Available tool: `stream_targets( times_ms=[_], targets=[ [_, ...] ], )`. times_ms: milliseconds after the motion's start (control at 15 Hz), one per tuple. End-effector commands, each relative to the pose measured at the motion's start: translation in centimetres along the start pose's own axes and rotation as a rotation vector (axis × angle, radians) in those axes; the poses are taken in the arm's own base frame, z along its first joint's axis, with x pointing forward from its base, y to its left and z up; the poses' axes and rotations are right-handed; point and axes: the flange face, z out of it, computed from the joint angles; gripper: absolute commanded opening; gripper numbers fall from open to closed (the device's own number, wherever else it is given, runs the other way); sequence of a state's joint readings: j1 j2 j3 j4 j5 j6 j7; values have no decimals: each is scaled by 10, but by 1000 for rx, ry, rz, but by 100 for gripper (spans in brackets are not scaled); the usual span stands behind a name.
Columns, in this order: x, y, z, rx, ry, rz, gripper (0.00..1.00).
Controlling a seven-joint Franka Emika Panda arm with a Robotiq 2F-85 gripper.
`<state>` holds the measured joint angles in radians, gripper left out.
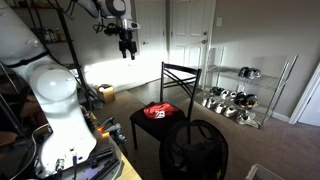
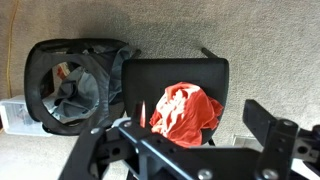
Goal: Take the orange clothing off of the table and put it into the laundry basket
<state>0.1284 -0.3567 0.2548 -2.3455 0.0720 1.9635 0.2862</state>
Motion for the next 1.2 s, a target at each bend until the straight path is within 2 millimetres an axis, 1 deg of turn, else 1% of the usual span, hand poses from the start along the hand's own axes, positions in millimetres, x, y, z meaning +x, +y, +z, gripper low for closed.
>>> stream_targets(
  times_ms=[0,200,267,400,667,733,800,867,933,1133],
  targets=[
    [0,0,0,0,-1,0,100],
    [0,0,0,0,-1,0,100],
    [3,0,3,4,-2,4,100],
    [17,-1,17,11,-15,21,100],
    [77,-9,54,32,-9,57,100],
    [99,-7,64,39,1,74,100],
    [114,-7,72,40,8,88,100],
    [135,-1,81,40,18,120,100],
    [152,4,88,50,17,134,100],
    [193,21,106,89,-4,186,100]
  ],
)
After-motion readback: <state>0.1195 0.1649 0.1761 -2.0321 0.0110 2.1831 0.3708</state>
